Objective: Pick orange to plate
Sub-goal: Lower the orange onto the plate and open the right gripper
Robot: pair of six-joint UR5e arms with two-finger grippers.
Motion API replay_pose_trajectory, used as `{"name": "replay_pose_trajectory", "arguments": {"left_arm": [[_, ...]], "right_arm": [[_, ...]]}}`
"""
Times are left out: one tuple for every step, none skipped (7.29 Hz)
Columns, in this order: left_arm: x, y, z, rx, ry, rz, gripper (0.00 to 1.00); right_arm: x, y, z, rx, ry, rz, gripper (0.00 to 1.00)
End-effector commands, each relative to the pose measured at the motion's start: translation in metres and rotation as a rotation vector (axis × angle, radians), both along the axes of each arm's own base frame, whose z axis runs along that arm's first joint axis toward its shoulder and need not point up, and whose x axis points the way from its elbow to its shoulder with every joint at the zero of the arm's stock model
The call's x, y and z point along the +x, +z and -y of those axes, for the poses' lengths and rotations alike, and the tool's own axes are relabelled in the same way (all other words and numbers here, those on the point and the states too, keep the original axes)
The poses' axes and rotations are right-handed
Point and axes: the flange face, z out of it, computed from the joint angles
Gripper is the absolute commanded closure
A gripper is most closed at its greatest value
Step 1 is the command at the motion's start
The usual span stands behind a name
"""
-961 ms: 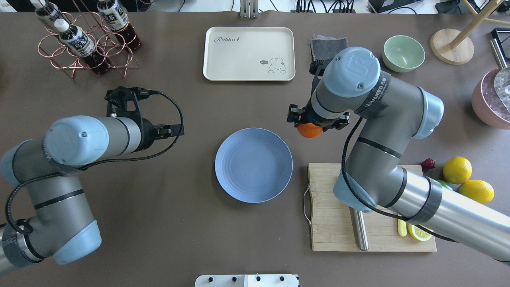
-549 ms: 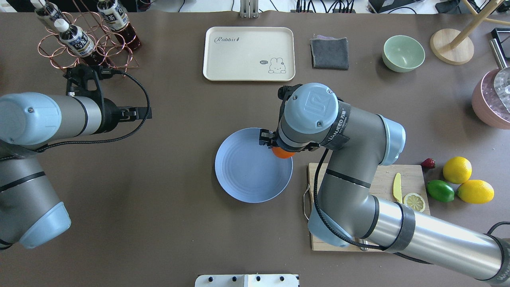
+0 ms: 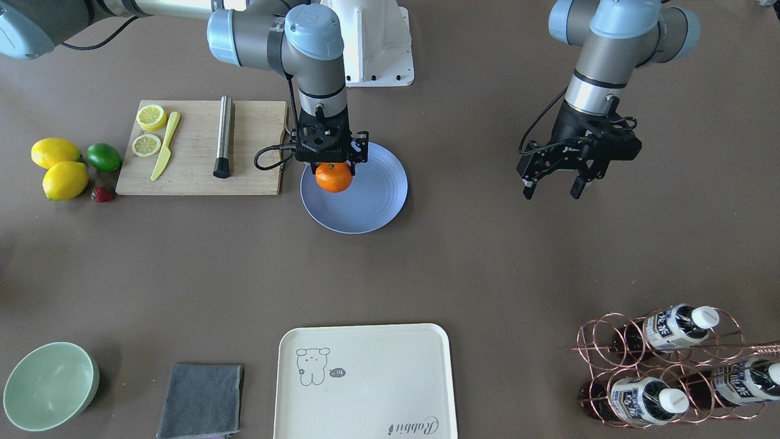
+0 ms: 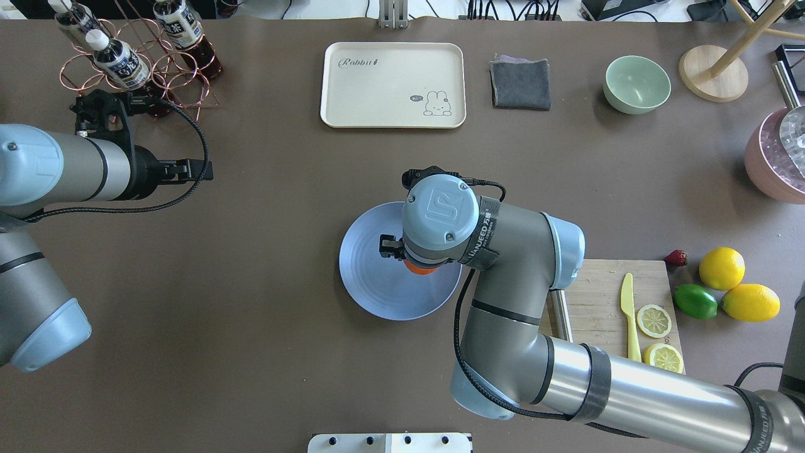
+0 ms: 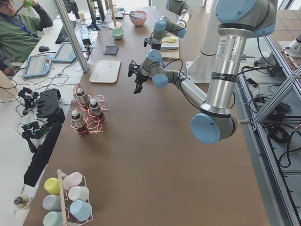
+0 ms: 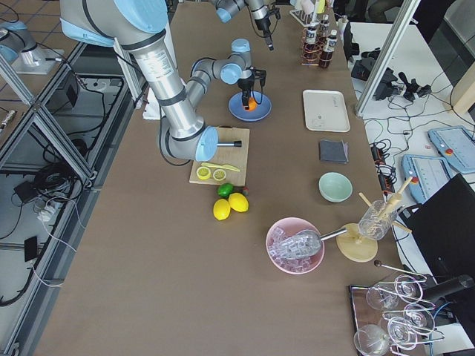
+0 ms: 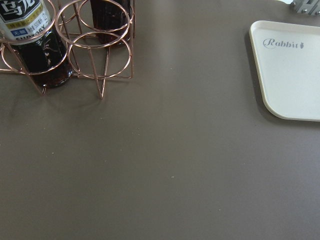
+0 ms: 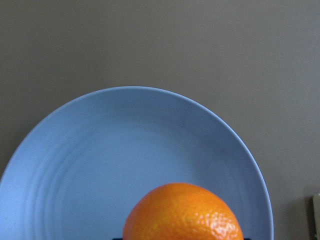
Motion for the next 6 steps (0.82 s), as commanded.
{"name": "replay_pose_trajectory", "arguments": {"left_arm": [[-0.007,0.01,0.003,-0.033,0.015,-0.001,0.02],[-0.009,0.011,0.005,-0.033,0.01,0.001,0.02],[-0.009,0.012,0.005,-0.034,0.01,0.002,0.02],[-0.009,0.012,0.005,-0.034,0.01,0.002,0.02],[-0.008,0.014,0.006,-0.037,0.01,0.005,0.02],[-0.007,0.015,0.006,-0.038,0.011,0.006,0.02]], "right_arm": [[-0.024,0.001,0.0,0.026,0.003,0.003,1.0],[-0.039,0.011,0.003,0.04,0.003,0.043,1.0],[-0.045,0.016,0.004,0.04,0.002,0.042,1.0],[-0.045,0.012,0.004,0.041,0.001,0.048,0.94],[-0.047,0.007,0.002,0.036,0.003,0.05,0.01],[-0.041,0.002,0.004,0.039,0.002,0.062,0.0]]}}
